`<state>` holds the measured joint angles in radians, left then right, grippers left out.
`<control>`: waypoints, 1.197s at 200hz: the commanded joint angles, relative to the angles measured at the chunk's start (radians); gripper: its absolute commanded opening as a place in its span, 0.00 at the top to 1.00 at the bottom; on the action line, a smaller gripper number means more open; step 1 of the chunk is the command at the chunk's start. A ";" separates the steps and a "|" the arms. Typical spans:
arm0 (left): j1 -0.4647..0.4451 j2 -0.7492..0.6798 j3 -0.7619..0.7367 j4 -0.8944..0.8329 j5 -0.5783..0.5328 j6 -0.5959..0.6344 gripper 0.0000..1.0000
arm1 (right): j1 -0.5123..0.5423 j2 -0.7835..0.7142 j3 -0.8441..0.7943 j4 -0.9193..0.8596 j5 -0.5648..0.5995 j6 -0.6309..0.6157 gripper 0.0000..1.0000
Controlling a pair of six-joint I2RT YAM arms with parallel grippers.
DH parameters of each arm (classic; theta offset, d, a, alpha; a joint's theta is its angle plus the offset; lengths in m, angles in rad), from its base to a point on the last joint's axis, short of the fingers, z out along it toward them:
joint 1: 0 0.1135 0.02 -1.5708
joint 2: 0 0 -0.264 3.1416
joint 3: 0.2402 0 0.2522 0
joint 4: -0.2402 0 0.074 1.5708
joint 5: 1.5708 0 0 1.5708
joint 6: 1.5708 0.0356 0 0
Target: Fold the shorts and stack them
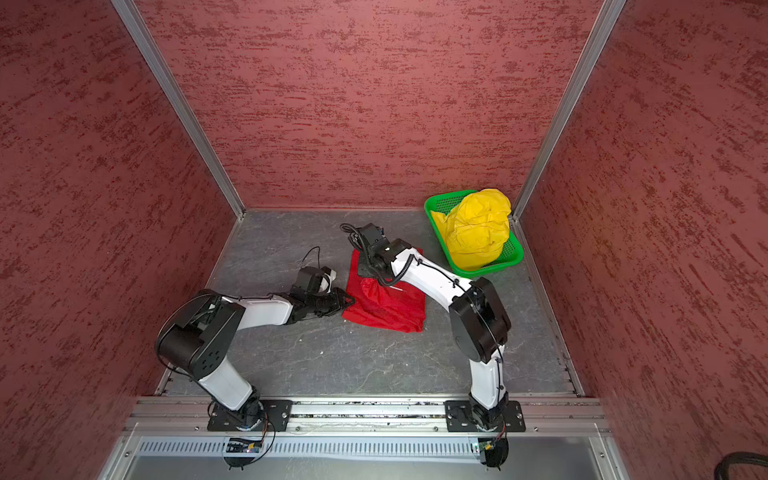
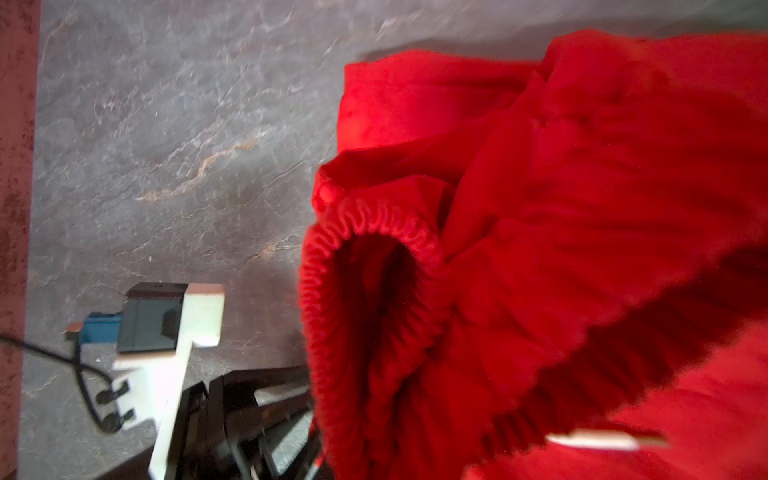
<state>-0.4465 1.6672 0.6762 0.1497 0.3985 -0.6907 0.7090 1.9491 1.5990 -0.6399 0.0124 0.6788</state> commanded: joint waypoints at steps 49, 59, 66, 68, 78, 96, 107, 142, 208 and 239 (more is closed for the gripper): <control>0.057 -0.307 -0.001 -0.345 -0.149 0.074 0.42 | 0.012 0.020 -0.050 0.286 -0.144 0.075 0.48; 0.061 -0.363 0.004 -0.388 -0.174 0.083 0.41 | 0.012 -0.027 -0.067 0.305 -0.139 0.063 0.44; 0.063 -0.402 0.008 -0.412 -0.189 0.091 0.41 | 0.010 -0.062 -0.079 0.317 -0.135 0.056 0.42; 0.065 -0.412 0.009 -0.418 -0.190 0.092 0.41 | 0.010 -0.072 -0.083 0.322 -0.135 0.053 0.42; 0.066 -0.455 0.020 -0.445 -0.204 0.106 0.41 | 0.007 -0.121 -0.106 0.340 -0.135 0.041 0.40; 0.055 -0.499 0.049 -0.467 -0.197 0.125 0.44 | -0.013 -0.211 -0.170 0.353 -0.131 0.021 0.41; 0.039 -0.504 0.069 -0.464 -0.187 0.130 0.48 | -0.037 -0.260 -0.230 0.360 -0.132 0.010 0.46; -0.065 -0.397 0.166 -0.417 -0.182 0.165 0.59 | -0.145 -0.367 -0.478 0.375 -0.154 0.018 0.62; -0.161 0.033 0.354 -0.337 -0.182 0.166 0.62 | -0.200 -0.387 -0.832 0.571 -0.172 0.091 0.85; -0.105 0.141 0.329 -0.334 -0.208 0.146 0.62 | -0.186 -0.341 -0.935 0.689 -0.204 0.154 0.87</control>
<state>-0.5957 1.7603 1.0222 -0.1955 0.2260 -0.5423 0.5095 1.5772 0.7170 -0.1001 -0.1623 0.7605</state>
